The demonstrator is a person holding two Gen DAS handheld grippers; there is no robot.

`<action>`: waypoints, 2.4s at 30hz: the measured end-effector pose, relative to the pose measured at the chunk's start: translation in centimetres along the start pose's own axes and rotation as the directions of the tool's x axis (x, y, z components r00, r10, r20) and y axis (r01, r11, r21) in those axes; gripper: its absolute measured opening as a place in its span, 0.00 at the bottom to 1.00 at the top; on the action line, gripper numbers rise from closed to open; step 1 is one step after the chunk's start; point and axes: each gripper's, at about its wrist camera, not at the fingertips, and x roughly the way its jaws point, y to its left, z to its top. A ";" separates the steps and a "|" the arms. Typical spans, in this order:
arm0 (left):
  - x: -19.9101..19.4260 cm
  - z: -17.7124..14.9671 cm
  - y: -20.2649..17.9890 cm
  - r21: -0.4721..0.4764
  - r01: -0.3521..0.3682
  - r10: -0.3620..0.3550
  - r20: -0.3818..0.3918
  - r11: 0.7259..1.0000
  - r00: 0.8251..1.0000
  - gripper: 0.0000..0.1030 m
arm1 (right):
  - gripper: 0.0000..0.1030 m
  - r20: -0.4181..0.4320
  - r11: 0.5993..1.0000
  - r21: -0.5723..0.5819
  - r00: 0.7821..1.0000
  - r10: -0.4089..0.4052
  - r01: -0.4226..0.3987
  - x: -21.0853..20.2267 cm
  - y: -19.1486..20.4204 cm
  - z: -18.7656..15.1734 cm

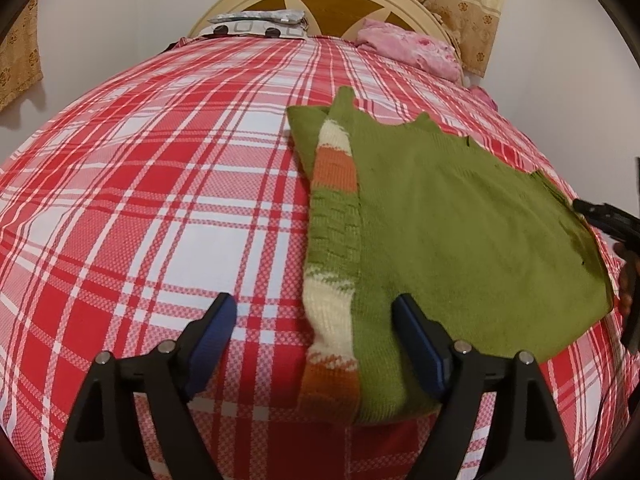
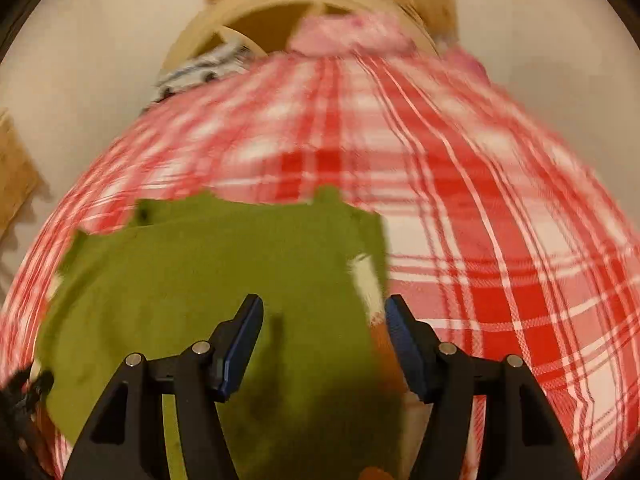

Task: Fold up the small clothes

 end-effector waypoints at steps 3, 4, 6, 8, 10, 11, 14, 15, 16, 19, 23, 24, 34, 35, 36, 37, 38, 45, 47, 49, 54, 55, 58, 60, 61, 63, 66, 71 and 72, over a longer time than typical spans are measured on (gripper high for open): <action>0.0 0.0 0.0 0.002 -0.003 0.003 -0.001 1.000 1.000 0.81 | 0.62 0.009 0.992 -0.080 0.995 0.102 -0.101 -1.9 4.2 -1.2; 0.0 0.0 0.0 0.002 -0.003 0.003 -0.001 1.000 1.000 0.81 | 0.62 -0.004 0.984 -0.117 0.991 0.134 -0.134 -2.3 5.9 -1.9; 0.1 0.0 0.0 0.002 -0.003 0.003 -0.001 1.000 1.000 0.81 | 0.62 -0.036 0.967 -0.193 0.986 0.165 -0.169 -2.7 8.8 -3.5; 0.1 0.0 0.0 0.002 -0.004 0.004 -0.001 1.000 1.000 0.82 | 0.62 -0.076 0.946 -0.265 0.982 0.170 -0.185 -2.6 11.3 -5.6; 0.1 0.0 0.0 0.001 -0.003 0.003 -0.001 1.000 1.000 0.82 | 0.62 -0.105 0.934 -0.326 0.987 0.121 -0.149 -2.1 13.0 -8.1; 0.1 0.0 0.0 0.001 -0.002 0.002 -0.001 1.000 1.000 0.82 | 0.62 -0.101 0.930 -0.345 0.990 0.098 -0.127 -1.8 13.5 -8.8; 0.1 0.0 -0.1 0.000 0.000 0.000 -0.001 1.000 1.000 0.82 | 0.62 -0.094 0.938 -0.328 0.991 0.091 -0.117 -2.4 13.2 -10.3; 0.1 0.0 0.0 0.001 0.001 -0.001 -0.002 1.000 1.000 0.82 | 0.62 -0.097 0.944 -0.308 0.991 0.095 -0.121 -2.7 12.8 -10.5; 0.1 0.0 0.0 0.001 0.001 -0.001 -0.002 1.000 1.000 0.83 | 0.62 -0.095 0.946 -0.301 0.991 0.096 -0.121 -2.9 12.6 -10.7; 0.1 0.0 0.0 0.001 0.005 -0.005 -0.002 1.000 1.000 0.83 | 0.62 -0.088 0.947 -0.302 0.992 0.089 -0.112 -3.2 12.5 -11.3; 0.1 0.0 0.0 -0.001 0.011 -0.011 -0.003 1.000 1.000 0.85 | 0.62 -0.087 0.948 -0.302 0.993 0.079 -0.102 -3.3 12.6 -11.6; 0.1 0.0 -0.1 0.000 0.014 -0.014 -0.004 1.000 1.000 0.87 | 0.62 -0.088 0.948 -0.303 0.993 0.076 -0.099 -3.4 12.6 -11.6; -1.4 0.0 0.4 -0.015 0.056 -0.056 0.004 0.998 0.998 0.90 | 0.62 -0.043 0.934 -0.351 0.998 0.052 -0.064 -6.2 13.0 -12.9; -1.8 0.1 0.7 -0.025 0.066 -0.066 0.012 0.997 0.998 0.90 | 0.62 -0.036 0.928 -0.367 0.998 0.051 -0.060 -6.5 13.3 -12.9; -2.3 0.1 1.1 -0.032 0.078 -0.078 0.023 0.996 0.997 0.90 | 0.62 -0.026 0.920 -0.388 0.998 0.056 -0.062 -7.0 13.7 -13.0; -2.9 0.3 1.7 -0.034 0.080 -0.078 0.039 0.996 0.996 0.90 | 0.62 -0.018 0.908 -0.412 0.998 0.068 -0.069 -7.5 14.3 -13.1; -3.3 0.5 2.0 -0.032 0.075 -0.073 0.048 0.997 0.996 0.90 | 0.62 -0.010 0.898 -0.434 0.997 0.076 -0.072 -7.9 14.9 -13.1; -4.6 3.2 5.7 -0.026 0.021 -0.019 0.079 0.999 0.997 0.90 | 0.62 0.021 0.810 -0.578 0.990 0.137 -0.100 -8.7 20.9 -13.1; -4.3 3.7 6.5 -0.035 0.043 -0.040 0.068 0.998 0.997 0.90 | 0.62 0.023 0.780 -0.617 0.987 0.157 -0.109 -8.7 23.0 -13.2; -3.9 4.1 6.8 -0.043 0.085 -0.082 0.051 0.996 0.995 0.90 | 0.62 0.035 0.741 -0.662 0.983 0.178 -0.110 -8.6 25.3 -13.5; -1.8 5.3 7.0 -0.088 0.191 -0.191 0.011 0.978 0.982 0.90 | 0.62 0.061 0.630 -0.773 0.978 0.200 -0.081 -8.0 30.0 -15.1; -1.4 5.5 6.8 -0.091 0.200 -0.200 0.010 0.976 0.980 0.90 | 0.62 0.053 0.611 -0.787 0.977 0.206 -0.086 -7.7 30.9 -15.4; -0.1 6.5 6.4 -0.088 0.230 -0.231 0.002 0.969 0.973 0.90 | 0.62 0.048 0.589 -0.804 0.978 0.204 -0.084 -6.8 32.3 -16.0; 1.0 7.3 6.1 -0.088 0.258 -0.260 -0.010 0.962 0.966 0.90 | 0.62 0.049 0.581 -0.810 0.978 0.201 -0.079 -6.4 32.8 -16.3; 1.3 7.5 5.9 -0.088 0.267 -0.269 -0.017 0.960 0.963 0.90 | 0.62 0.051 0.580 -0.812 0.979 0.196 -0.073 -6.1 33.0 -16.3; 2.3 8.2 5.5 -0.081 0.286 -0.289 -0.029 0.955 0.957 0.90 | 0.62 0.054 0.583 -0.810 0.981 0.184 -0.065 -5.6 33.2 -16.4; 3.4 9.2 4.9 -0.074 0.310 -0.314 -0.040 0.948 0.949 0.90 | 0.62 0.042 0.587 -0.807 0.985 0.168 -0.066 -4.8 33.3 -16.4; 5.0 10.8 3.8 -0.029 0.318 -0.319 -0.032 0.948 0.947 0.90 | 0.62 0.046 0.590 -0.805 0.985 0.164 -0.061 -4.6 33.5 -16.1; 5.4 11.2 3.8 -0.036 0.328 -0.329 -0.035 0.944 0.944 0.88 | 0.62 0.046 0.591 -0.804 0.986 0.162 -0.060 -4.5 33.5 -16.1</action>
